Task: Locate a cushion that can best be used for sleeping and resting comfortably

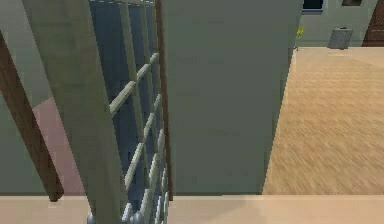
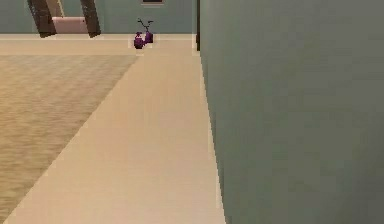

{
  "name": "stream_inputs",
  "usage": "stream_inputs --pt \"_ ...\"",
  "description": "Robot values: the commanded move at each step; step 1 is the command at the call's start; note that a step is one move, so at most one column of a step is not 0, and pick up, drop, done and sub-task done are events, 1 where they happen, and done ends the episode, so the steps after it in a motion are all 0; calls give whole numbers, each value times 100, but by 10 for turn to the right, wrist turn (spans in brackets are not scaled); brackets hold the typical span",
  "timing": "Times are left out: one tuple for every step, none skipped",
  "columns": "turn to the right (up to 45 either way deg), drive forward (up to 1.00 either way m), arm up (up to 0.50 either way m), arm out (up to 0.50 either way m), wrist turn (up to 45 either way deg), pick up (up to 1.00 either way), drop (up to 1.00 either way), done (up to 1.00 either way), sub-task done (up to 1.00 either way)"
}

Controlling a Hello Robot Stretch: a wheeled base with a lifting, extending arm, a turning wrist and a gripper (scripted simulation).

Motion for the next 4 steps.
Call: stream_inputs --pt "450 0 0 0 0 0 0 0 0" --pt "120 0 0 0 0 0 0 0 0" --pt "0 45 0 0 0 0 0 0 0" --pt "300 0 0 0 0 0 0 0 0"
